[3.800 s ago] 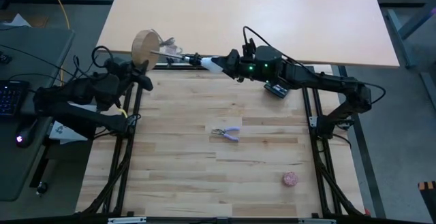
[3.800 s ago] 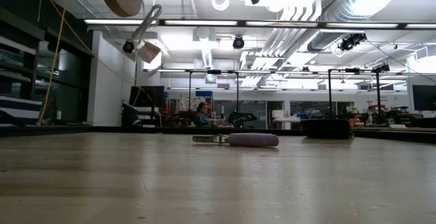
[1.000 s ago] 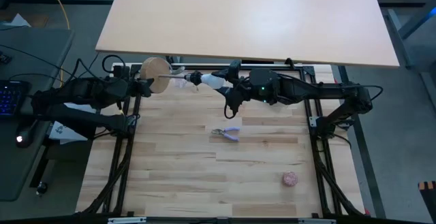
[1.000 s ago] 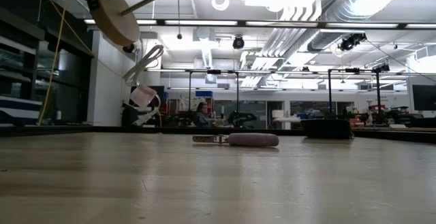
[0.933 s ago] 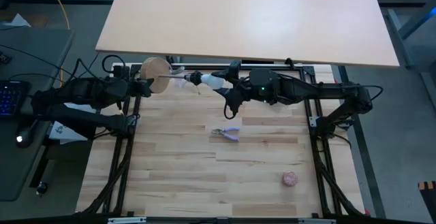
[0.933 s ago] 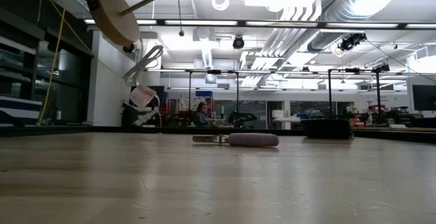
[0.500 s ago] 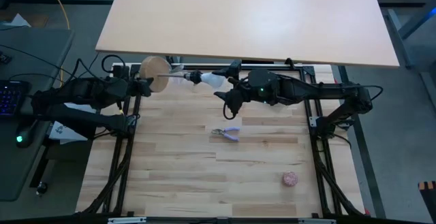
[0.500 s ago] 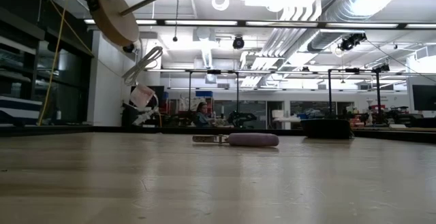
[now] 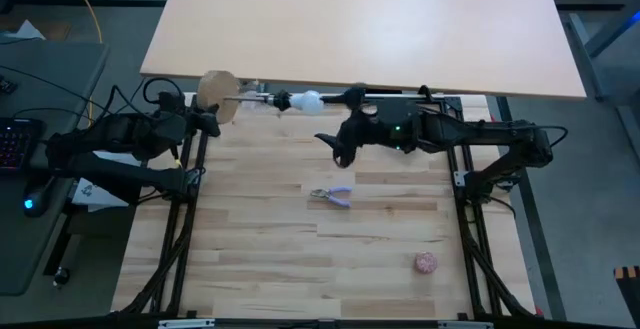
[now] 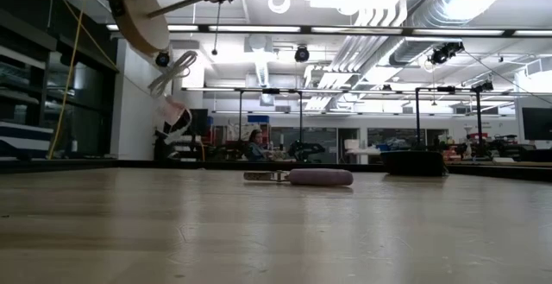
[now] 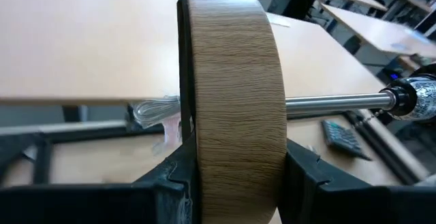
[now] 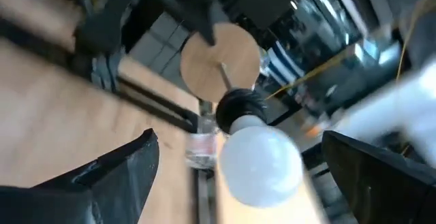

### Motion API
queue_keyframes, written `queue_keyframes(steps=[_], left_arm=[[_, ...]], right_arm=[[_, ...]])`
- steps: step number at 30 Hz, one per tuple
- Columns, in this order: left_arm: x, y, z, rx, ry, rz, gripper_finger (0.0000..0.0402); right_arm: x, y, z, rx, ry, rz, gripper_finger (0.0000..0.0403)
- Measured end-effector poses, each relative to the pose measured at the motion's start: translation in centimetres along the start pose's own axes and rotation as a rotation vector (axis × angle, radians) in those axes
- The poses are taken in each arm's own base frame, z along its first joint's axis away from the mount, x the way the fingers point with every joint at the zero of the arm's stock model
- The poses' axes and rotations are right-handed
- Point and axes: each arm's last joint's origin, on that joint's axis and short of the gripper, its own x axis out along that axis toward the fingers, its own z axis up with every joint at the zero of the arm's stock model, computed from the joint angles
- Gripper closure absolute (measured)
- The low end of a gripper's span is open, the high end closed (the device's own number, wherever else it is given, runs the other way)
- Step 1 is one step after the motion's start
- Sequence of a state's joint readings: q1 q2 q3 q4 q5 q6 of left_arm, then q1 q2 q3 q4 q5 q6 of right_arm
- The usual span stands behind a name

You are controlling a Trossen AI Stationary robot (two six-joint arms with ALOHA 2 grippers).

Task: Screw lightbulb
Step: Remove the light bulb from the lamp socket

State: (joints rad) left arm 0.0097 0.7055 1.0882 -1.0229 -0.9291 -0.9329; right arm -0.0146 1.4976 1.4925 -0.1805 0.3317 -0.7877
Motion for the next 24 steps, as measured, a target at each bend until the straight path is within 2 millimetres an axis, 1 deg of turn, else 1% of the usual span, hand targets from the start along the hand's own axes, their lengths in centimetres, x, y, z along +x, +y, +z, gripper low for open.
queue_keyframes(steps=[2,7,10,14,19,24], left_arm=[[0.0,0.0,0.1,0.052,-0.018,0.013,0.0284],[0.0,-0.3,0.5,0.177,-0.077,0.019,0.0284],[-0.1,-0.9,1.1,0.216,-0.132,0.0,0.0284],[-0.3,-1.8,2.1,0.235,-0.208,-0.039,0.0284],[-0.7,-2.1,3.1,0.244,-0.274,-0.057,0.0284],[-1.0,-1.9,3.4,0.241,-0.286,-0.057,0.0284]], right_arm=[[-0.5,-0.5,0.1,0.18,-0.012,-0.015,0.0004],[-1.1,-2.0,-0.6,0.804,-0.017,-0.041,0.0004],[-1.0,-2.5,-1.1,1.016,-0.009,-0.064,0.0004],[-0.8,-3.0,-1.6,1.188,-0.012,-0.078,0.0004],[-0.8,-2.9,-1.5,1.172,-0.02,-0.068,0.0004],[-0.8,-3.4,-1.1,1.233,-0.084,-0.075,0.0004]])
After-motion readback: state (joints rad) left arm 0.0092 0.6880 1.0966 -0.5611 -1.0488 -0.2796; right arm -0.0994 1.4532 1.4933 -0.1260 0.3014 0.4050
